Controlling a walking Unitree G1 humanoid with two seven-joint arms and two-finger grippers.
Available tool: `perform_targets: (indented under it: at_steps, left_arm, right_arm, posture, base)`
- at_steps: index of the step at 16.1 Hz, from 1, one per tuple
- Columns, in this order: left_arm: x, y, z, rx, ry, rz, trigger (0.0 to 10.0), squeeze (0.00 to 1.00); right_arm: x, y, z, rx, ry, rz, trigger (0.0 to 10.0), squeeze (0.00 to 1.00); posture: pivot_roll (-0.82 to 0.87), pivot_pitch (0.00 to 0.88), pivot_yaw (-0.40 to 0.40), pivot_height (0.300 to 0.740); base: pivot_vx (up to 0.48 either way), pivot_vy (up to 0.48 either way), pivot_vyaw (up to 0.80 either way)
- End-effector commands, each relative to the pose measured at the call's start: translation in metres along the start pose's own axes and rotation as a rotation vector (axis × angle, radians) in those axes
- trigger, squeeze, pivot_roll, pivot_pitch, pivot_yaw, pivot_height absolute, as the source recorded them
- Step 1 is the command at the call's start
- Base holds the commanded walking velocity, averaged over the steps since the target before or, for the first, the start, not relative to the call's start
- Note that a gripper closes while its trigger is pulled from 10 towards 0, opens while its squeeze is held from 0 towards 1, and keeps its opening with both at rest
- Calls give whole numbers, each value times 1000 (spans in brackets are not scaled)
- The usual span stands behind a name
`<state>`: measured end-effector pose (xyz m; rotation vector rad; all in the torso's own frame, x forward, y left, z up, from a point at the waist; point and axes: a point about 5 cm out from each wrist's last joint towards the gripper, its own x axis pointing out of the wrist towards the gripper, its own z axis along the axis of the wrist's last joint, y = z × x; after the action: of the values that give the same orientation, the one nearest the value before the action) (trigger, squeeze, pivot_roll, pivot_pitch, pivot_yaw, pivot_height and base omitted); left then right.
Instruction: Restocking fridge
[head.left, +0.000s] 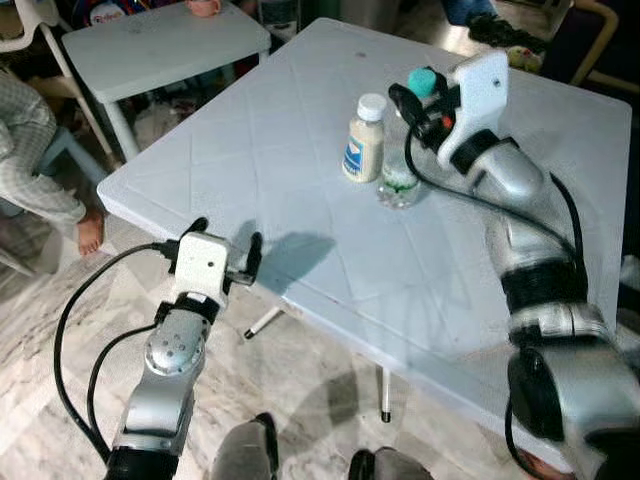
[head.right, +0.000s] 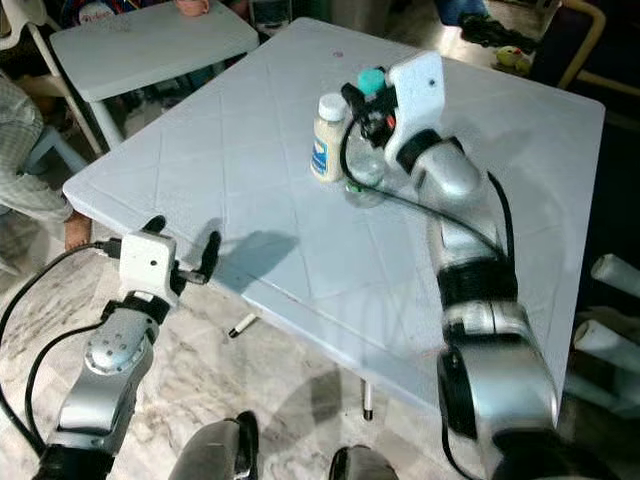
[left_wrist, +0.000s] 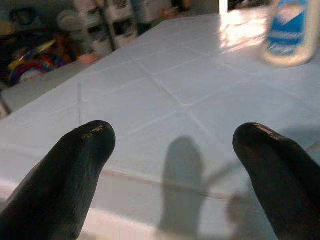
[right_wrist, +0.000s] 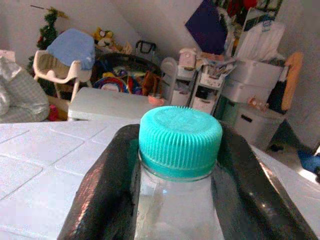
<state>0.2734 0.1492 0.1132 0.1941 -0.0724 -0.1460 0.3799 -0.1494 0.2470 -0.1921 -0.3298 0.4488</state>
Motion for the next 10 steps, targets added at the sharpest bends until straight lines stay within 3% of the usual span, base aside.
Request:
perform_targets:
  at_steps: [1,5,6,8,10]
  left_arm:
    - [-2,3,-6,6,33,26,10000,0]
    - [-7,3,-5,-26,37,50,10000,0]
    - [-7,2,-7,-26,47,49,10000,0]
    - [-4,2,-10,-26,53,49,10000,0]
    - [-2,4,-11,-28,55,54,10000,0]
  right_arm:
    - [-5,1,0,1,-2,-22,0,0]
    - [-40,22,7,74,-109,-110,0,0]
    - [-56,38,5,96,-123,-115,10000,0]
    - [-73,55,-6,122,-93,-101,10000,0]
    - [-78,61,-7,135,-79,-91,10000,0]
  posture:
    - [114,122,-29,740]
    - [105,102,-28,740]
    - [97,94,-25,740]
    - [88,79,-23,740]
    - [84,71,-21,740]
  base:
    - [0,0,0]
    - [0,0,0]
    - [0,0,0]
    - [0,137,800]
    - [0,266,800]
